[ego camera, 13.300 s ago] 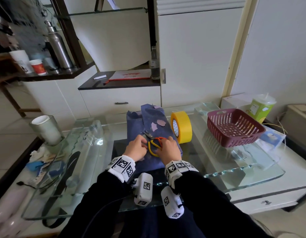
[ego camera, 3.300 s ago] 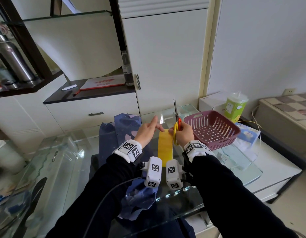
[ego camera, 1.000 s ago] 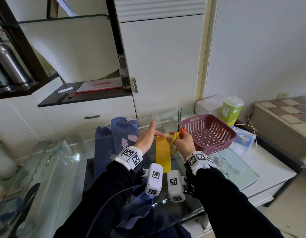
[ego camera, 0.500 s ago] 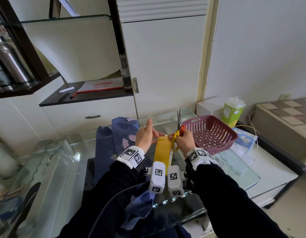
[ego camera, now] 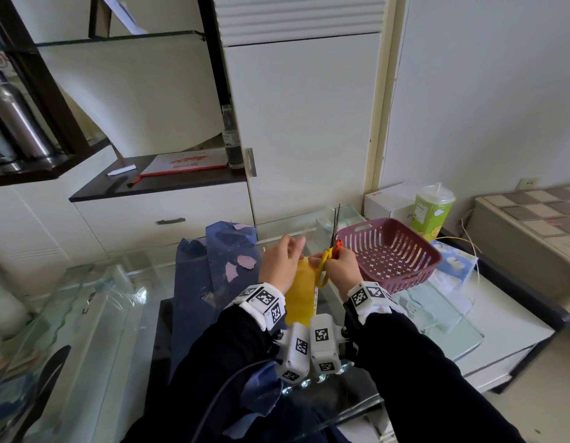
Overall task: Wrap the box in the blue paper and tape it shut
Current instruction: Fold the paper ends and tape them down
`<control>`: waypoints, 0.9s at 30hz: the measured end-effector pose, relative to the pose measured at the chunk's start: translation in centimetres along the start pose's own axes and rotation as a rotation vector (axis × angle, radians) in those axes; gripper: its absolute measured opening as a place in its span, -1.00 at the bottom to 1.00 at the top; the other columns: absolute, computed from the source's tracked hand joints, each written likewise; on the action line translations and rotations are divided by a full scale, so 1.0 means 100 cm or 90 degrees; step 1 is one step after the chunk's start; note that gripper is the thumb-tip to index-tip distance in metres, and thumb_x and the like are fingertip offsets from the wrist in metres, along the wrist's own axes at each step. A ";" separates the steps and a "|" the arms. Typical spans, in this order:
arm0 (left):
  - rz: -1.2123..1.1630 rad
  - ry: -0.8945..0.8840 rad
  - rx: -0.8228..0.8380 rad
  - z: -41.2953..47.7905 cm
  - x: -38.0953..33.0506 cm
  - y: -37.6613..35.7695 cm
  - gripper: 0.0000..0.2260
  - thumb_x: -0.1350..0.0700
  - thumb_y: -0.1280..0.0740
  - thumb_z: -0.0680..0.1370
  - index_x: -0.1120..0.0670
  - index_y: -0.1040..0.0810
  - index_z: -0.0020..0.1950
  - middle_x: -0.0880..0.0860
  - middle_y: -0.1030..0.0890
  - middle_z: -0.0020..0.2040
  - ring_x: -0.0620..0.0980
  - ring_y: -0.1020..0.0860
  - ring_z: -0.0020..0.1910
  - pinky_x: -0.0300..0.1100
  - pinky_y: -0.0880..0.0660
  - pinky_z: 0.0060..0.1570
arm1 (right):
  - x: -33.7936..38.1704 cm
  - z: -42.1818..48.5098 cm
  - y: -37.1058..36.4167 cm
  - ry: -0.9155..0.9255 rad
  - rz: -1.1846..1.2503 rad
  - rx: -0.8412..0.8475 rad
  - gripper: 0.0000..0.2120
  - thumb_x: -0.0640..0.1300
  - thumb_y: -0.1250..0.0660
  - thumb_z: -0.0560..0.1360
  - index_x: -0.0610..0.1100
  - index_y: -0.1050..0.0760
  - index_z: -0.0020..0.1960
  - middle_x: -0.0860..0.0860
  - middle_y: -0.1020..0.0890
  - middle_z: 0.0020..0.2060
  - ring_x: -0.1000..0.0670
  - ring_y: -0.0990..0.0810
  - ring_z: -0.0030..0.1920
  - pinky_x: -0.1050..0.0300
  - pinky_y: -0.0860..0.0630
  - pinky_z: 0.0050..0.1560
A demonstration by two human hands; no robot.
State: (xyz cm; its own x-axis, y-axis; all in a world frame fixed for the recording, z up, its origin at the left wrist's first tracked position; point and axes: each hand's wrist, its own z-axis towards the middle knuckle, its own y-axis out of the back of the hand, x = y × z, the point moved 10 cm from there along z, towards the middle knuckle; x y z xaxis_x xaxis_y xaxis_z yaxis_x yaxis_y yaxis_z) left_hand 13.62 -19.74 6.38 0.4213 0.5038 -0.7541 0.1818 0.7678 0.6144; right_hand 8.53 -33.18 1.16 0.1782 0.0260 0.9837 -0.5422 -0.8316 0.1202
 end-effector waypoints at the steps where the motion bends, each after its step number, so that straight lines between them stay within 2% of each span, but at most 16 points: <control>1: 0.033 -0.013 0.003 0.000 -0.005 -0.001 -0.65 -0.06 -0.12 0.62 0.19 -0.50 0.07 0.14 -0.64 -0.06 0.10 -0.59 -0.04 -0.04 -0.51 0.00 | 0.000 -0.002 0.000 -0.002 0.004 0.004 -0.74 -0.43 -0.37 0.38 -0.53 -0.48 0.03 -0.15 -0.53 -0.28 -0.08 -0.52 -0.20 -0.03 -0.55 -0.02; 4: 0.144 -0.064 0.012 -0.001 -0.019 -0.004 -0.70 -0.02 -0.13 0.62 0.18 -0.50 0.10 0.15 -0.63 -0.03 0.11 -0.58 -0.03 -0.01 -0.51 -0.01 | -0.005 -0.007 0.001 -0.014 0.017 0.018 -0.73 -0.44 -0.37 0.38 -0.54 -0.46 0.04 -0.14 -0.52 -0.30 -0.06 -0.51 -0.23 0.15 -0.50 -0.18; 6: 0.180 -0.081 0.030 -0.003 -0.024 -0.007 -0.72 -0.02 -0.14 0.62 0.16 -0.49 0.10 0.12 -0.62 -0.01 0.09 -0.57 -0.02 -0.03 -0.50 0.00 | -0.007 -0.011 0.000 -0.019 0.030 0.025 -0.70 -0.44 -0.38 0.37 -0.54 -0.46 0.06 -0.17 -0.53 -0.25 -0.07 -0.52 -0.21 0.15 -0.50 -0.18; 8: 0.207 -0.093 0.044 -0.004 -0.025 -0.009 -0.72 -0.03 -0.13 0.62 0.15 -0.47 0.11 0.11 -0.61 -0.01 0.08 -0.56 -0.02 -0.05 -0.49 -0.01 | -0.006 -0.017 -0.002 -0.019 0.042 0.036 -0.77 -0.44 -0.38 0.37 -0.51 -0.49 0.00 -0.20 -0.55 -0.20 -0.08 -0.53 -0.17 0.16 -0.50 -0.17; 10: 0.227 -0.094 0.053 -0.005 -0.023 -0.010 -0.71 -0.05 -0.11 0.62 0.13 -0.45 0.11 0.12 -0.61 -0.03 0.09 -0.56 -0.03 -0.05 -0.48 -0.03 | -0.002 -0.022 -0.006 -0.015 0.048 0.057 -0.91 -0.46 -0.37 0.37 -0.33 -0.51 -0.20 -0.20 -0.56 -0.21 -0.09 -0.53 -0.14 0.15 -0.51 -0.15; 11: 0.234 -0.092 0.055 -0.004 -0.021 -0.010 -0.71 -0.06 -0.10 0.63 0.13 -0.45 0.11 0.12 -0.61 -0.04 0.10 -0.56 -0.04 -0.05 -0.47 -0.05 | 0.000 -0.022 -0.008 -0.006 0.050 0.063 -0.81 -0.47 -0.36 0.37 -0.23 -0.47 -0.27 -0.17 -0.56 -0.24 -0.09 -0.54 -0.14 0.14 -0.51 -0.14; 13: 0.246 -0.093 0.062 -0.003 -0.018 -0.010 -0.70 -0.07 -0.08 0.63 0.12 -0.44 0.11 0.14 -0.61 -0.06 0.12 -0.56 -0.05 -0.06 -0.44 -0.08 | 0.002 -0.023 -0.011 0.004 0.059 0.070 -0.72 -0.47 -0.36 0.37 -0.15 -0.42 -0.33 -0.13 -0.56 -0.28 -0.08 -0.54 -0.17 0.12 -0.51 -0.13; 18: 0.264 -0.111 0.088 0.001 -0.022 -0.013 -0.72 -0.04 -0.09 0.63 0.15 -0.42 0.09 0.16 -0.61 -0.10 0.16 -0.55 -0.09 -0.09 -0.37 -0.15 | 0.005 -0.026 -0.015 0.021 0.091 0.098 -0.68 -0.49 -0.36 0.37 -0.13 -0.38 -0.35 -0.09 -0.54 -0.32 -0.03 -0.52 -0.27 0.12 -0.49 -0.14; 22: 0.299 -0.126 0.091 0.005 -0.025 -0.014 -0.72 -0.05 -0.08 0.63 0.14 -0.41 0.11 0.15 -0.60 -0.10 0.15 -0.55 -0.10 -0.12 -0.32 -0.19 | 0.000 -0.024 -0.012 0.023 0.070 0.088 -0.73 -0.38 -0.45 0.36 -0.17 -0.37 -0.30 -0.08 -0.48 -0.36 -0.06 -0.49 -0.27 -0.02 -0.49 -0.09; 27: 0.393 -0.138 0.058 0.006 -0.020 -0.009 -0.69 -0.07 0.00 0.64 0.12 -0.38 0.15 0.12 -0.62 -0.10 0.12 -0.60 -0.13 -0.09 -0.45 -0.18 | -0.008 -0.027 -0.020 0.002 0.032 0.114 -0.72 -0.22 -0.44 0.43 -0.17 -0.39 -0.37 -0.06 -0.47 -0.41 -0.03 -0.50 -0.31 0.05 -0.53 -0.14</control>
State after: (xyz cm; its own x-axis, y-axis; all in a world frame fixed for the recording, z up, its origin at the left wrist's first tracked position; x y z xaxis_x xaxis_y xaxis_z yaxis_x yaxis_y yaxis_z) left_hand 13.15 -21.66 7.44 0.6402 0.7419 -0.1992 -0.0803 0.3226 0.9431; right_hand 7.21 -30.07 0.53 0.1525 -0.0167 0.9882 -0.3960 -0.9171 0.0456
